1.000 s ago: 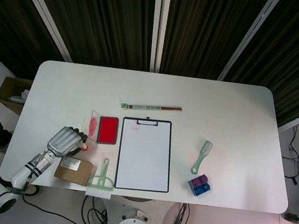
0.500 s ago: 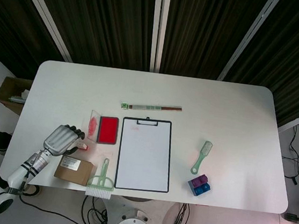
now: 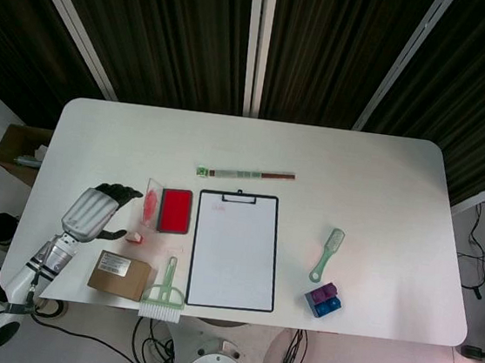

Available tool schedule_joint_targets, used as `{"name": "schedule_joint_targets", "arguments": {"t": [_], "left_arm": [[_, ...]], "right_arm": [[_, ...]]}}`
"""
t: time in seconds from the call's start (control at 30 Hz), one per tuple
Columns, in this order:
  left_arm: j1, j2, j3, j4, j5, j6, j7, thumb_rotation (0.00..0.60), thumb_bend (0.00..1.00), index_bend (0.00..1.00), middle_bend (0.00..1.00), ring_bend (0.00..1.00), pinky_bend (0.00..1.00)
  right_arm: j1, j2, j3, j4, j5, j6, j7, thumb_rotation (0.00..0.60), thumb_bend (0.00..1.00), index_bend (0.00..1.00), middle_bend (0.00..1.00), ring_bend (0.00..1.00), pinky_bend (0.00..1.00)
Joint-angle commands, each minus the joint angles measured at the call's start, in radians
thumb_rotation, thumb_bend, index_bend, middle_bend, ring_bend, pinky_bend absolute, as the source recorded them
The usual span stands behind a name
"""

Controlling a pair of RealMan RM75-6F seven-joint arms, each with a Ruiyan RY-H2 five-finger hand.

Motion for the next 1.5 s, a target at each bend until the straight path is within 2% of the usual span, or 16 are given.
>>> {"name": "schedule_joint_targets", "arguments": {"t": [0.03, 0.13, 0.3, 0.47, 0.87, 1.17, 1.5], "left_arm": [[-0.041, -0.051, -0.039, -0.019, -0.020, -0.042, 0.023, 0.600, 0.06, 0.07, 0.06, 0.12, 0.21], [-0.071, -0.102, -0.066, 0.011, -0.052, -0.079, 0.064, 0.600, 0.06, 0.05, 0.00, 0.06, 0.19], [-0.108, -0.158, -0.084, 0.062, -0.103, -0.138, 0.143, 0.600, 0.06, 0.04, 0.00, 0.05, 0.18], [-0.125, -0.158, -0.078, 0.068, -0.133, -0.181, 0.201, 0.600, 0.06, 0.04, 0.00, 0.05, 0.17], [-0.143, -0.149, -0.061, 0.076, -0.164, -0.211, 0.306, 0.600, 0.06, 0.04, 0.00, 0.05, 0.16], [-0.147, -0.141, -0.062, 0.065, -0.178, -0.212, 0.303, 0.600, 0.06, 0.04, 0.00, 0.05, 0.16], [-0.156, -0.161, -0.068, 0.130, -0.204, -0.223, 0.299, 0.600, 0.06, 0.04, 0.00, 0.05, 0.16]], "right_arm": [[0.002, -0.003, -0.002, -0.002, -0.005, 0.001, -0.003, 0.600, 0.21, 0.00, 0.00, 0.00, 0.00], [-0.001, -0.002, -0.001, -0.003, -0.003, 0.006, -0.004, 0.600, 0.21, 0.00, 0.00, 0.00, 0.00], [-0.009, 0.009, 0.007, 0.004, 0.013, 0.010, 0.017, 0.600, 0.21, 0.00, 0.00, 0.00, 0.00], [-0.010, 0.007, 0.008, 0.020, 0.022, 0.000, 0.035, 0.600, 0.21, 0.00, 0.00, 0.00, 0.00], [-0.008, -0.008, 0.004, 0.050, 0.013, -0.003, 0.053, 0.600, 0.21, 0.00, 0.00, 0.00, 0.00], [-0.005, -0.013, 0.002, 0.051, 0.011, -0.009, 0.047, 0.600, 0.21, 0.00, 0.00, 0.00, 0.00], [-0.004, -0.012, 0.004, 0.051, 0.012, -0.010, 0.043, 0.600, 0.21, 0.00, 0.00, 0.00, 0.00]]}}
